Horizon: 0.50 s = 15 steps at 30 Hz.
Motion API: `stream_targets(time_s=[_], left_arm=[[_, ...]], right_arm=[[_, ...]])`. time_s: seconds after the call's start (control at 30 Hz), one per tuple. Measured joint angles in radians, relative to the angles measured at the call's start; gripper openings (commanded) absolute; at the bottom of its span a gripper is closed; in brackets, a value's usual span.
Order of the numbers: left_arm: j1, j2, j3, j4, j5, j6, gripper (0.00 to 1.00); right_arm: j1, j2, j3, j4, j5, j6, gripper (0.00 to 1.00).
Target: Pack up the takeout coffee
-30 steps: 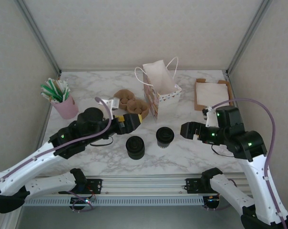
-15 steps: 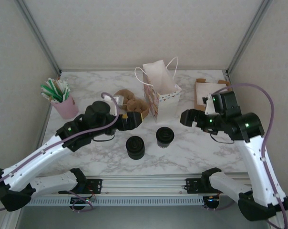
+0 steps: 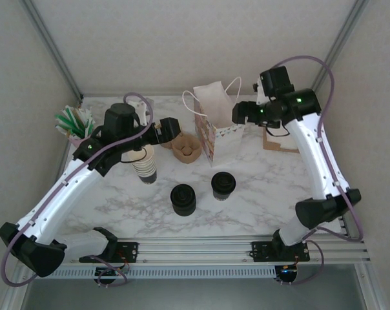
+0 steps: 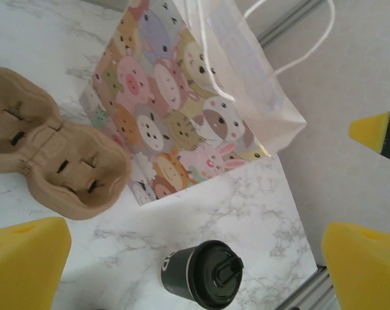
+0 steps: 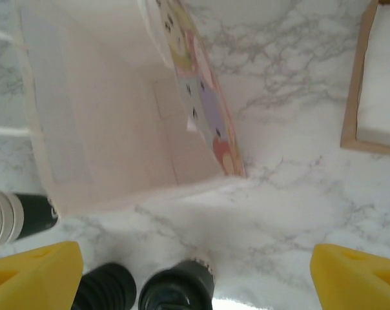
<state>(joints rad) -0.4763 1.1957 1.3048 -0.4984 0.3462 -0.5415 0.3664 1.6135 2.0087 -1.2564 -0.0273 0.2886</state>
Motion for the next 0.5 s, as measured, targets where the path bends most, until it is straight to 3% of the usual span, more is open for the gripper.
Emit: stream_targets(time_s=[0.3, 0.5], left_arm=[[0.038, 0.037, 0.007, 0.006, 0.003, 0.0, 0.98], [0.048, 0.056, 0.011, 0.016, 0.002, 0.0, 0.97]], right_arm=[[-0.007, 0.312, 0.37, -0.011, 0.034, -0.098, 0.73], [-0.009, 0.457, 0.455, -0.04, 0.031, -0.137, 0.68]])
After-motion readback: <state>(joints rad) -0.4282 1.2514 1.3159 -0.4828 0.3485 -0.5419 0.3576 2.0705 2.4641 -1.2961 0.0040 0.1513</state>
